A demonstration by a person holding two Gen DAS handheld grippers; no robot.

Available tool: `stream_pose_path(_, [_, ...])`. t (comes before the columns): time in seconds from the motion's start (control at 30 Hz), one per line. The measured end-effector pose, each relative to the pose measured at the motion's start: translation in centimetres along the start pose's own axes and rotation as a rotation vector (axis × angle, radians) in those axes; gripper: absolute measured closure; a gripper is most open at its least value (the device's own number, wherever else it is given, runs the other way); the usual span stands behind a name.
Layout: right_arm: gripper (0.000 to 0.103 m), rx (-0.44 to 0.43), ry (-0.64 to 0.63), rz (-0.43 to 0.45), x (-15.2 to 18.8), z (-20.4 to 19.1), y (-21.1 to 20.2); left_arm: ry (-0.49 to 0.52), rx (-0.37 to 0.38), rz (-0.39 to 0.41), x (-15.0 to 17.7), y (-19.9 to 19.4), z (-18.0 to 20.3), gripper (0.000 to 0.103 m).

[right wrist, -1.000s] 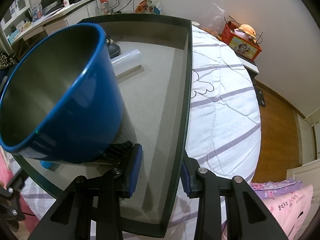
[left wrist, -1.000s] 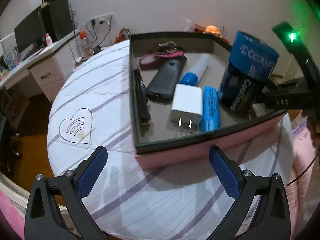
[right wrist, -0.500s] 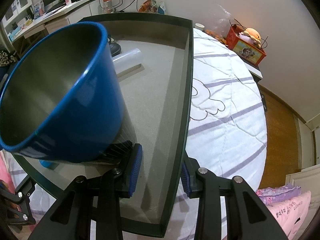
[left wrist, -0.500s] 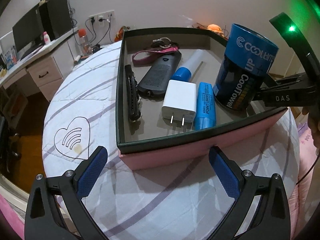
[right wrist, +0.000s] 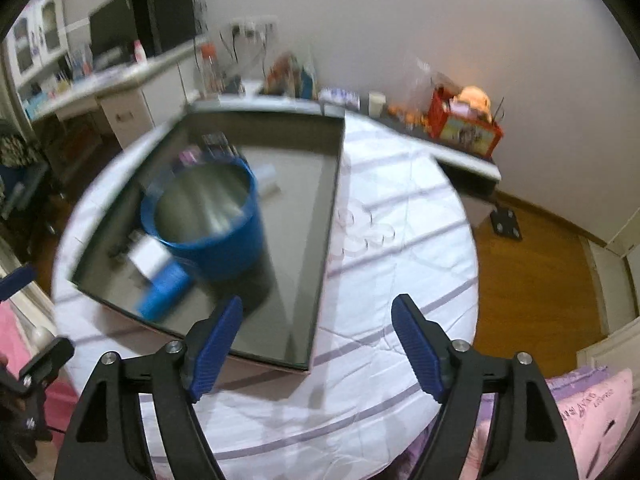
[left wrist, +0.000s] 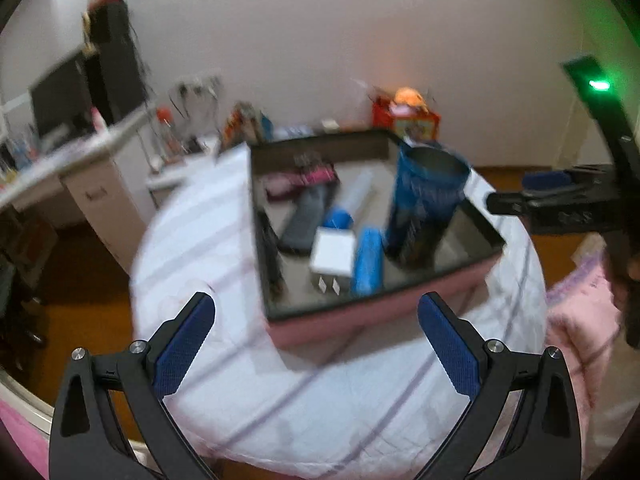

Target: Organize rigid objects

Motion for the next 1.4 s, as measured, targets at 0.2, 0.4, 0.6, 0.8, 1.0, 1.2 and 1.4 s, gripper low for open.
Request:
stream_pose_path(0.2, [0.008, -0.009, -0.002, 0.18, -0.7, -1.2, -6.2, -0.029, -0.08, 0.097, -3.1, -3.4, -0.6, 0.0])
stream_pose_path(0.4, [0.0, -0.059, -0.05, 0.244, -1.0, -3.3, -8.7, -0.059, -0.085, 0.161, -4.7, -6.1, -0.6, 0.0])
stream_pose_path(0.6, [0.0, -0.049, -0.032, 0.298, -0.1, -3.7, -10.7, -0.091, -0.13, 0.185, -5.0, -8.1, -0.3, 0.0])
stream_pose_path(0.8, [0.0, 0.004, 0.012, 0.371, 0.6, -3.3, -13.4, -0.084, -0.167, 0.214, -5.3, -9.6, 0.1, 0.0])
stream_pose_path(1.0, [0.0, 0.037, 0.042, 0.431, 0.8, -2.9, -15.8, -0.094, -0.178, 0.274, -6.0, -11.9, 0.0, 0.0])
stream_pose_path(1.2, [0.0, 0.034, 0.052, 0.474, 1.0, -2.7, -17.3, -0.079, -0.173, 0.329, -6.8, -13.8, 0.8, 0.0])
stream_pose_path(1.4, [0.0, 0.039, 0.066, 0.51, 1.4, -2.1, -18.5, -0.072, -0.171, 0.362, -7.3, -14.7, 1.2, 0.0])
Point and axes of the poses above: each gripper's, at about its wrist camera, not at the fingertips, and y roughly the way its jaws point, z to its right, x to its underside, the point moved 6 cm from there along y, roughly the way its jaws point, and after that the axes turned 7 degrees about -z, right-handed, at the moved point
